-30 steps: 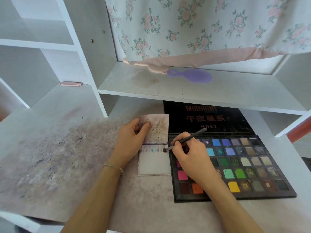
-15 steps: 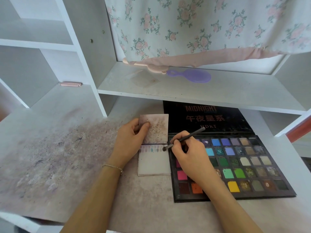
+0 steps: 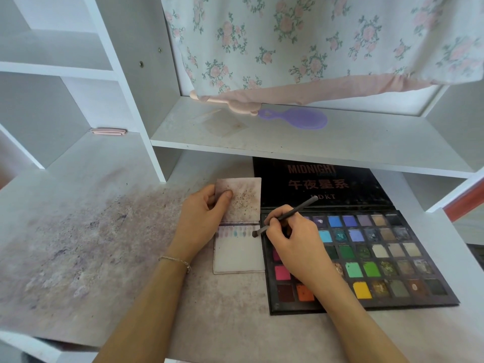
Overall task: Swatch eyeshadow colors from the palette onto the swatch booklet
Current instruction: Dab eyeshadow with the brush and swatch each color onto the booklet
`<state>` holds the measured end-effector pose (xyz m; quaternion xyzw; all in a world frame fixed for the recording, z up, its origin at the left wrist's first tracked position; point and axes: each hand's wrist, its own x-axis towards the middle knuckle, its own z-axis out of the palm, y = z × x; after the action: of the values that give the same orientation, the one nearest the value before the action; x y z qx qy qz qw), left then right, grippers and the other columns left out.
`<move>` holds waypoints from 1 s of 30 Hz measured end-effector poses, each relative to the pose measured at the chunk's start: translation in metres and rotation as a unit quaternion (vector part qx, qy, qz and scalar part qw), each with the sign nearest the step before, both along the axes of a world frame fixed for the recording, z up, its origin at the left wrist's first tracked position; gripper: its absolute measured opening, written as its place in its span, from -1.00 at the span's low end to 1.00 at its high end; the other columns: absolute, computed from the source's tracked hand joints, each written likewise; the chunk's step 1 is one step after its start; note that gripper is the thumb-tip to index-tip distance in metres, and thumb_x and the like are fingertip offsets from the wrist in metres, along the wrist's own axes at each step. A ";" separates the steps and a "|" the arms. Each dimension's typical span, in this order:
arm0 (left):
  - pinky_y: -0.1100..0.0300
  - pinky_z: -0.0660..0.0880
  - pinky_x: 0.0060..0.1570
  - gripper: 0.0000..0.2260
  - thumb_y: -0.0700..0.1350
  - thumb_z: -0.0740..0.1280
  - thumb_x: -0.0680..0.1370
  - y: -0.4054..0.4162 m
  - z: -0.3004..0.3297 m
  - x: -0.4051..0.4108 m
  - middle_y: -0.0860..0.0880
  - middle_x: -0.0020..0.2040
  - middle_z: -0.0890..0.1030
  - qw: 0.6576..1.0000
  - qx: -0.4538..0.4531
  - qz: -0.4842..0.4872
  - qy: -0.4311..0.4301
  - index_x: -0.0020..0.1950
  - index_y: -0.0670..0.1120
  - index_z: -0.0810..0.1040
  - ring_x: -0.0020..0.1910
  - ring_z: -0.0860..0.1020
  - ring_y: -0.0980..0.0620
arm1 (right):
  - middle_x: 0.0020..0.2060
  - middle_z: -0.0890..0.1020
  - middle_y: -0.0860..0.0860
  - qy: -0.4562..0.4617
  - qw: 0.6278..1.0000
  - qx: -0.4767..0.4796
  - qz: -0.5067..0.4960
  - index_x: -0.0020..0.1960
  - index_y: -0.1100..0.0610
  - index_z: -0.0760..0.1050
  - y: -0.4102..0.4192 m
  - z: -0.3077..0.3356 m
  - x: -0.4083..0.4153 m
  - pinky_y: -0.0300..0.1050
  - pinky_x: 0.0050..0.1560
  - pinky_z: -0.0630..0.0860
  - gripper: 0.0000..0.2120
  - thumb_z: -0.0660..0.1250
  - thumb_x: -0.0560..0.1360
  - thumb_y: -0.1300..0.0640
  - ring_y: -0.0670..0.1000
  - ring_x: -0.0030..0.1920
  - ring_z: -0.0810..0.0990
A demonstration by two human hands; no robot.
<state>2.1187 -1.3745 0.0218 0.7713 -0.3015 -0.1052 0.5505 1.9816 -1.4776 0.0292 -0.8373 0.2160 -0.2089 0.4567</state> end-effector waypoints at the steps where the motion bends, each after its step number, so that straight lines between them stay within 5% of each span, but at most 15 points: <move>1: -0.14 0.54 -0.12 -0.78 -0.07 0.26 0.54 0.000 0.000 0.000 -0.24 -0.13 0.65 1.000 0.000 0.000 -0.002 -0.04 -0.23 0.56 -0.14 0.60 -0.22 | -0.47 0.45 -0.10 -0.005 1.000 -0.002 -0.002 -0.24 -0.05 0.38 0.000 0.000 0.000 -0.42 -0.47 0.35 -0.78 0.19 0.51 0.22 -0.26 -0.44 0.46; 5: -0.07 0.56 -0.10 -0.80 -0.07 0.26 0.54 0.000 0.001 0.000 -0.16 -0.14 0.66 1.000 0.003 0.002 0.001 -0.04 -0.19 0.57 -0.14 0.61 -0.16 | -0.39 0.58 0.03 -0.099 0.991 0.074 -0.059 -0.21 -0.01 0.46 -0.003 0.003 -0.002 -0.21 -0.34 0.48 -0.78 0.20 0.51 0.26 -0.03 -0.35 0.55; 9: -0.13 0.54 -0.11 -0.77 -0.06 0.26 0.54 -0.001 0.001 -0.001 -0.21 -0.14 0.65 1.000 0.007 0.004 0.003 -0.04 -0.22 0.56 -0.14 0.60 -0.20 | -0.35 0.64 -0.12 -0.185 0.969 0.133 -0.094 -0.17 0.08 0.49 -0.008 0.011 -0.012 -0.40 -0.25 0.47 -0.76 0.17 0.52 0.36 -0.19 -0.30 0.59; 19: -0.02 0.45 -0.19 -0.79 -0.14 0.21 0.57 -0.018 0.001 -0.018 -0.33 -0.14 0.56 0.997 -0.013 0.073 0.000 -0.10 -0.29 0.47 -0.19 0.51 -0.25 | -0.39 0.59 -0.12 -0.194 0.963 0.088 -0.165 -0.18 0.02 0.48 -0.010 0.008 -0.063 -0.38 -0.36 0.46 -0.70 0.16 0.52 0.38 -0.14 -0.38 0.52; 22: 0.24 0.34 -0.33 -0.83 -0.18 0.21 0.57 -0.025 0.001 -0.030 -0.23 -0.25 0.53 0.995 -0.012 0.095 -0.011 -0.13 -0.26 0.46 -0.28 0.43 -0.03 | -0.37 0.59 -0.07 -0.195 0.962 0.086 -0.173 -0.17 0.01 0.48 -0.016 0.007 -0.073 -0.41 -0.36 0.47 -0.71 0.16 0.52 0.38 -0.18 -0.34 0.56; 27: 0.17 0.38 -0.27 -0.85 -0.18 0.22 0.57 -0.040 -0.001 -0.053 -0.11 -0.27 0.51 0.996 -0.032 0.089 0.001 -0.14 -0.22 0.46 -0.28 0.43 0.03 | -0.35 0.56 -0.09 -0.158 0.974 0.054 -0.151 -0.19 -0.04 0.46 -0.028 0.006 -0.083 -0.41 -0.42 0.40 -0.71 0.22 0.50 0.35 -0.12 -0.41 0.48; 30: 0.37 0.34 -0.37 -0.85 -0.15 0.22 0.57 -0.047 -0.003 -0.065 -0.03 -0.29 0.50 0.996 -0.046 0.077 0.013 -0.18 -0.16 0.44 -0.30 0.44 0.07 | -0.36 0.55 0.03 -0.128 0.979 0.043 -0.152 -0.22 -0.07 0.45 -0.031 0.003 -0.087 -0.28 -0.41 0.40 -0.75 0.22 0.52 0.25 -0.03 -0.42 0.46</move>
<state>2.0542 -1.4215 0.0192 0.7649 -0.2381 -0.0589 0.5956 1.8944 -1.5085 0.0320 -0.7407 0.2891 -0.3714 0.4794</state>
